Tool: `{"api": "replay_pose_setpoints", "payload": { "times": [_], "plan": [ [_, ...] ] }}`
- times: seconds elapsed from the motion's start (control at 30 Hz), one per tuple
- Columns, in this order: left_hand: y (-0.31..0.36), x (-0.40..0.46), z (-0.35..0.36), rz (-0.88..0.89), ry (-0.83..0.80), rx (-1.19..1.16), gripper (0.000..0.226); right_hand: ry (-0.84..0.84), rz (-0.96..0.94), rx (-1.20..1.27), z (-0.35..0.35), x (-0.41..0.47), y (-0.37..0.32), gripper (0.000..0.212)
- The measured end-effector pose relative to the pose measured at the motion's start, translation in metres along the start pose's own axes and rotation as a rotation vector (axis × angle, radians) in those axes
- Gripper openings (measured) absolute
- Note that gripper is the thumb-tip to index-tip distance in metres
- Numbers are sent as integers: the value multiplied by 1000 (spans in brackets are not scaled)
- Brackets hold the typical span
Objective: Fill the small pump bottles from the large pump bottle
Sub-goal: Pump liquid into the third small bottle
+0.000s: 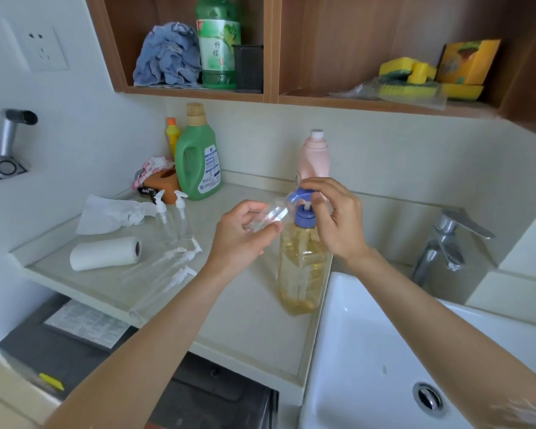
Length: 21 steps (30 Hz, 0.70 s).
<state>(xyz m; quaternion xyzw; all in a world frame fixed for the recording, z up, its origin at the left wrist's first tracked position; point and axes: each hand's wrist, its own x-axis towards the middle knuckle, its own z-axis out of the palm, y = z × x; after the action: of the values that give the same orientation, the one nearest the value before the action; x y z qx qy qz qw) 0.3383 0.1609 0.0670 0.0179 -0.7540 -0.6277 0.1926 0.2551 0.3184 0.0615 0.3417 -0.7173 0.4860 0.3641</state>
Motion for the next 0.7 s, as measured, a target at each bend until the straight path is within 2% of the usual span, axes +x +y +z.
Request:
{"api": "replay_pose_setpoints", "payload": {
  "times": [0.13, 0.43, 0.6, 0.7],
  "plan": [
    [-4, -1, 0, -6, 4, -22, 21, -16, -3, 5, 1, 0, 6, 38],
    [-26, -1, 7, -29, 14, -56, 21, 93, 20, 45, 22, -28, 13, 35],
    [-23, -4, 6, -51, 11, -38, 18, 77, 57, 54, 18, -30, 5, 39],
    [-19, -4, 3, -62, -11, -39, 25, 30, 30, 23, 12, -23, -2, 38]
  ]
}}
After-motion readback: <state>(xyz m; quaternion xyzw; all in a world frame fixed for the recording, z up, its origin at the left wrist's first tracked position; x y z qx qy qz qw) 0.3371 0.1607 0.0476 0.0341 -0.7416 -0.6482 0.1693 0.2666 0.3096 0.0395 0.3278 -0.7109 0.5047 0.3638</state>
